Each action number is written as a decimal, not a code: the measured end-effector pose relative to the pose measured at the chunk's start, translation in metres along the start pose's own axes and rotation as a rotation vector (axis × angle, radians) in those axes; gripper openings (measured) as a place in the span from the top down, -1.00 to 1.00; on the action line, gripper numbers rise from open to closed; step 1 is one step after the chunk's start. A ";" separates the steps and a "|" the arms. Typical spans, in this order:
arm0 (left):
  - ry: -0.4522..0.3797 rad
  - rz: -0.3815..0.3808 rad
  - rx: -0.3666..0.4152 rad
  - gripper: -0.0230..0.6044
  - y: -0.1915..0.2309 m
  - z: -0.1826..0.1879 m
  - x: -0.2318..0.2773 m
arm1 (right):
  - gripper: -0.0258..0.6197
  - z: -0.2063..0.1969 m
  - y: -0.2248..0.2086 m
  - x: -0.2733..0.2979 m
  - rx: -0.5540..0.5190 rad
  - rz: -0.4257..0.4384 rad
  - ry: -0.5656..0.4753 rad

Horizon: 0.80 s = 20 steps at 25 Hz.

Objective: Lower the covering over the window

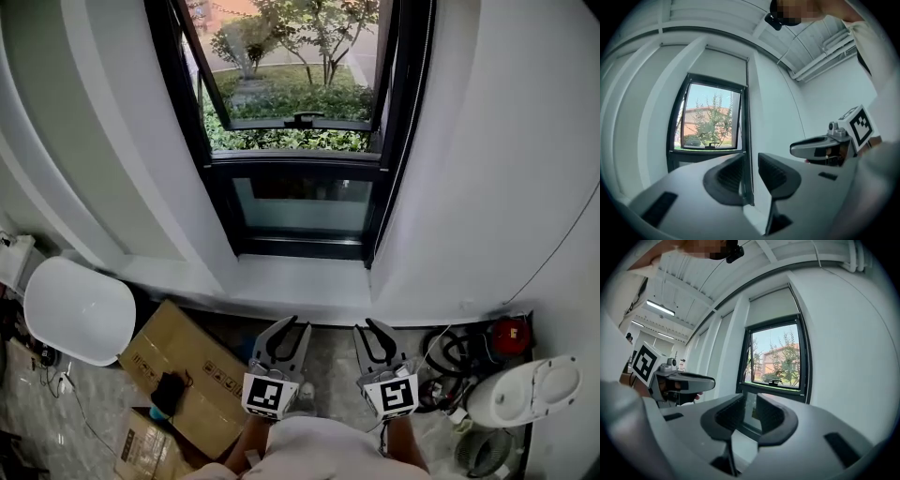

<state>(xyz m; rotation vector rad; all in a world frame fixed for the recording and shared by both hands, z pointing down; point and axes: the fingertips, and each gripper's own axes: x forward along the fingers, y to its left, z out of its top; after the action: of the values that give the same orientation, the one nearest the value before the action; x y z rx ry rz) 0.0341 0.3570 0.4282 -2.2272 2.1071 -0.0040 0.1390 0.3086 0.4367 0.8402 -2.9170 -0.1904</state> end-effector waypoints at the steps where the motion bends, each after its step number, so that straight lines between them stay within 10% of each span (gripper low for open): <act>1: 0.009 -0.007 0.000 0.61 0.007 -0.004 0.006 | 0.68 -0.001 -0.002 0.009 -0.003 -0.002 0.005; 20: 0.030 -0.095 -0.001 0.61 0.102 -0.020 0.096 | 0.68 -0.003 -0.027 0.132 0.015 -0.069 0.037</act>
<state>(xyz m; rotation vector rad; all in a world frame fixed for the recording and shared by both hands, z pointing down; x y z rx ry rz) -0.0636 0.2551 0.4380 -2.3399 2.0142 -0.0417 0.0421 0.2152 0.4438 0.9370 -2.8607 -0.1564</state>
